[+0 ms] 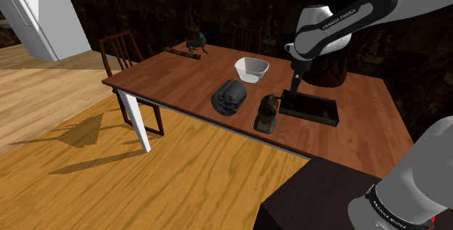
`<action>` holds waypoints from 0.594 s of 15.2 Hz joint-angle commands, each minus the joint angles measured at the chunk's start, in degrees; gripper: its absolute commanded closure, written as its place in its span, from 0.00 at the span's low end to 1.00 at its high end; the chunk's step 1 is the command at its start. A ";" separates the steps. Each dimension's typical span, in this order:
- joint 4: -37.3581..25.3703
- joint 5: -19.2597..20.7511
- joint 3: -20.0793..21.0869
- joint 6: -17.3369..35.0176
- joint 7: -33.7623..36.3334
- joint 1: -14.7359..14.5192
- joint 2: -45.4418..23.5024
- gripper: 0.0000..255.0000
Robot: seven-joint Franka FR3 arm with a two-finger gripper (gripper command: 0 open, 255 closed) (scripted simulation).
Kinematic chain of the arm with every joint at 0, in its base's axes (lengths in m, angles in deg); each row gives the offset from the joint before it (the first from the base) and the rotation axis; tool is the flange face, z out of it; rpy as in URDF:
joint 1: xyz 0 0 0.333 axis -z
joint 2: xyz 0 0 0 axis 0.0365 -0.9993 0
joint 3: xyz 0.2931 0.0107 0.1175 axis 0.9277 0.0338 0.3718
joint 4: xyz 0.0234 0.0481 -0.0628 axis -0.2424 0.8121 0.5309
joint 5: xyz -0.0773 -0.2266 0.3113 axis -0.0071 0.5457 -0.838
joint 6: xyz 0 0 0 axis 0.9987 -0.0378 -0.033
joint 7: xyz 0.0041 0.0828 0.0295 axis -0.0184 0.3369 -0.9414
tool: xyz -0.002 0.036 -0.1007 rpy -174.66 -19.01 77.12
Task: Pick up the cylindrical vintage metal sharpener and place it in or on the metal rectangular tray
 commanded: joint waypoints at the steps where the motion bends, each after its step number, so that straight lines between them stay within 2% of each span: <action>1: -2.20 -1.89 -0.63 3.01 -4.18 -0.28 -4.67 0.00; 5: -8.37 -6.81 -0.55 7.04 -12.95 0.37 -14.20 0.00; 9: -8.49 -7.94 -0.15 9.39 -14.09 0.83 -16.68 0.00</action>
